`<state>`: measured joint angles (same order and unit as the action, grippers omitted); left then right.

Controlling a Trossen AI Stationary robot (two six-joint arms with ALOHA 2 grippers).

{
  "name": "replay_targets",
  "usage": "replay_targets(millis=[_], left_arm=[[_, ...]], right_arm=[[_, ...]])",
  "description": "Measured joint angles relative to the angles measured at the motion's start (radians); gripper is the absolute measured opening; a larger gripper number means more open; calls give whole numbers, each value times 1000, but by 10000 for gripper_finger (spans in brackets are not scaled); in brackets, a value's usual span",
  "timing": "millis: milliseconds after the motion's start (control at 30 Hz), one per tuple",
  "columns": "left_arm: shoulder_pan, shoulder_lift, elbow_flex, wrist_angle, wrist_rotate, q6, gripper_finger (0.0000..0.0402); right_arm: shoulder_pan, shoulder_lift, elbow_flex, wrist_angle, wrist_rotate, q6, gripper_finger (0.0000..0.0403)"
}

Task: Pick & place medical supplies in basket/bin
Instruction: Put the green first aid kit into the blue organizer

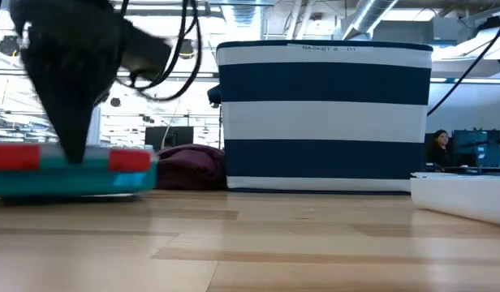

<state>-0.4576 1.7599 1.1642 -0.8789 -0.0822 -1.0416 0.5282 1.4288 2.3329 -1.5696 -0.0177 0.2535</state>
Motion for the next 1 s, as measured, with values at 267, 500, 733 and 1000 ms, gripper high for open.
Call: replay_targets(millis=[267, 500, 733, 1000], left_arm=[[7, 0, 202, -2, -13, 49, 1], [10, 0, 417, -1, -58, 60, 0], [49, -1, 760, -18, -262, 183, 0], [284, -9, 1054, -58, -379, 564, 0]], right_arm=[[0, 0, 0, 0, 0, 0, 125], [6, 22, 1, 1, -4, 8, 125], [66, 68, 0, 0, -11, 60, 125], [140, 116, 0, -1, -11, 61, 125]])
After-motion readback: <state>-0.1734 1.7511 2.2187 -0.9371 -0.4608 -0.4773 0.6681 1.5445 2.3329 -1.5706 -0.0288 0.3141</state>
